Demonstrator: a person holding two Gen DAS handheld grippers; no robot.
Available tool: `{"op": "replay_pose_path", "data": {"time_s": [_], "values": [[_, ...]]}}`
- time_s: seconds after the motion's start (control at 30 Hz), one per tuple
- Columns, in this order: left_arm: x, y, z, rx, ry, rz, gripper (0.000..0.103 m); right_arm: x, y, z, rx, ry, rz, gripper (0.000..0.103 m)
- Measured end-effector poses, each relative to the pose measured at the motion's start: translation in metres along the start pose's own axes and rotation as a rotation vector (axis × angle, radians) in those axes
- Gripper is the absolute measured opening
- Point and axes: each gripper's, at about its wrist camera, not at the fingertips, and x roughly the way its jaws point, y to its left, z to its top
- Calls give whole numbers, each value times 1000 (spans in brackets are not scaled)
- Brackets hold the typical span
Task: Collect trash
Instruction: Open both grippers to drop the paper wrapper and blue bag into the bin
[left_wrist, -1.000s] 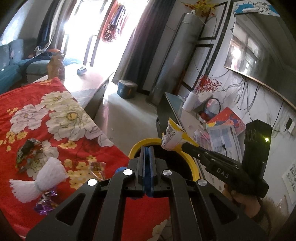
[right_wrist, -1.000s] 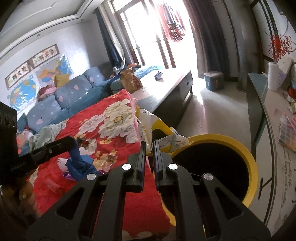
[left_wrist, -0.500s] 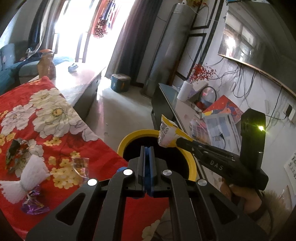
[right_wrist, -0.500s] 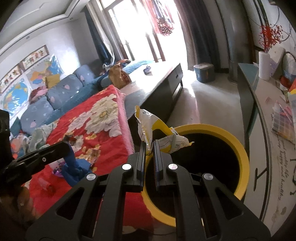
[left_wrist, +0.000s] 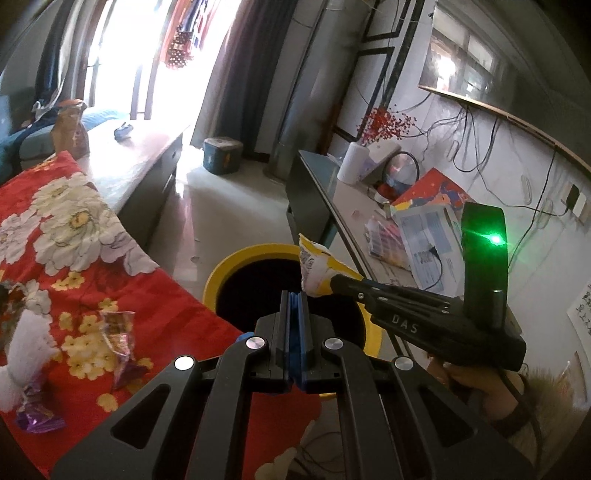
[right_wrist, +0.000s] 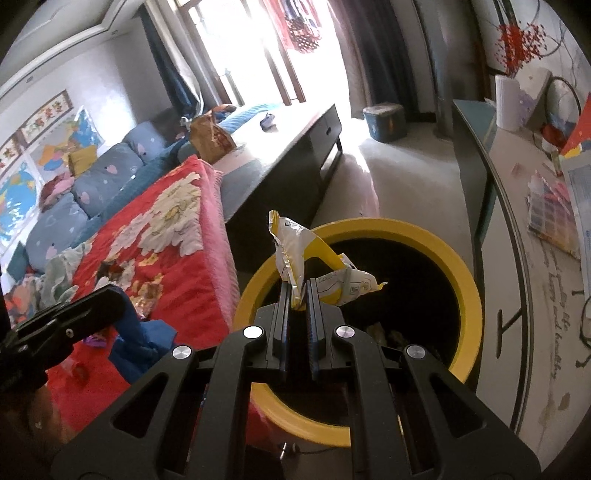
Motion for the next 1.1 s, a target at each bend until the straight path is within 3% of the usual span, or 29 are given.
{"op": "replay_pose_path", "data": {"time_s": [0.63,0.7,0.77,0.83,0.9,0.93,0.97,1.1], "values": [[65,1,14,-23,72,17,4,16,-35,-10,103,65,-28,9],[69,0,19,-24,68,19,4,15,-35,-9,98,55,-44,12],[71,0,24,-28,62,22,5,10,-33,-8,83,38,-57,22],[71,1,28,-35,52,29,10,6,-31,-5,65,18,-72,28],[67,5,31,-49,40,39,39,3,-28,-4,48,6,-85,32],[64,6,31,-54,32,44,49,1,-27,-3,40,-3,-91,38],[60,8,32,-59,22,55,52,-1,-24,-2,28,-15,-99,44],[49,16,33,-77,10,76,68,-8,-16,1,-11,-46,-121,52]]}}
